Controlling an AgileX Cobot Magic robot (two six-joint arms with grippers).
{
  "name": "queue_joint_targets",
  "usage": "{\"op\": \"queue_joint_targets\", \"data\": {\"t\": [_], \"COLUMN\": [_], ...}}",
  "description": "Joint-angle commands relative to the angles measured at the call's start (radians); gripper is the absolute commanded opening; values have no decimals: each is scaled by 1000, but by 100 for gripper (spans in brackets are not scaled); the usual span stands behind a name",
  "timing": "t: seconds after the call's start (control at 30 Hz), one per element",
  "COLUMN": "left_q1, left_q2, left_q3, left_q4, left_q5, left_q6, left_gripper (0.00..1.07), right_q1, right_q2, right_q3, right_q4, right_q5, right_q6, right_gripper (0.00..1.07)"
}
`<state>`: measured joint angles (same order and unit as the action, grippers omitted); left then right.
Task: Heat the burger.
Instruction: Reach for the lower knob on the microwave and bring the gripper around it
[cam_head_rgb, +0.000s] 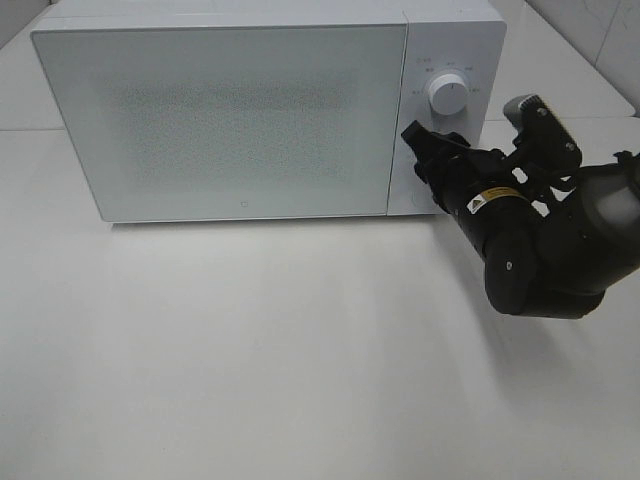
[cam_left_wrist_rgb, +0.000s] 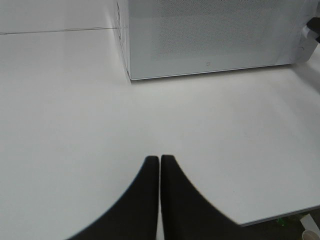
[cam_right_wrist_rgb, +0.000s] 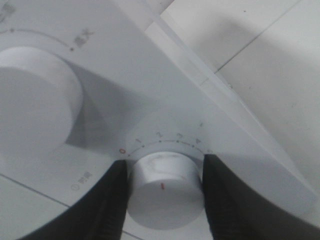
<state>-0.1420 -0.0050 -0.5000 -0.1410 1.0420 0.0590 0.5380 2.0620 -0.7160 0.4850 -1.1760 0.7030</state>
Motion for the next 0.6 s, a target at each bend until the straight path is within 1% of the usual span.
{"op": "queue_joint_targets", "data": {"t": [0.03,0.07,0.13,0.17,0.27,0.33,0.6], "left_q1": [0,0,0,0,0,0,0], "left_q2": [-6,-6,-6,-6,-6,-6,-6], "left_q3": [4,4,4,4,4,4,4], "left_q4": [-3,-3,-3,-3,-3,-3,-3], "left_q5": [-12,-12,-12,-12,-12,-12,-12], "left_q6": [0,0,0,0,0,0,0], "left_gripper": [0,0,0,0,0,0,0], "right_q1": [-7,-7,-7,-7,-7,-7,-7], "right_q2": [-5,-5,-5,-5,-5,-5,-5], "right_q3": [-18,-18,-18,-18,-18,-18,-18], "right_q4": [-43,-49,-50,-55,-57,-65,-76], "right_q5": [-24,-44,-58,-89,-108,-163,-180], "right_q6": [260,346,389,476,519,649,694], "right_gripper": [0,0,0,0,0,0,2]}}
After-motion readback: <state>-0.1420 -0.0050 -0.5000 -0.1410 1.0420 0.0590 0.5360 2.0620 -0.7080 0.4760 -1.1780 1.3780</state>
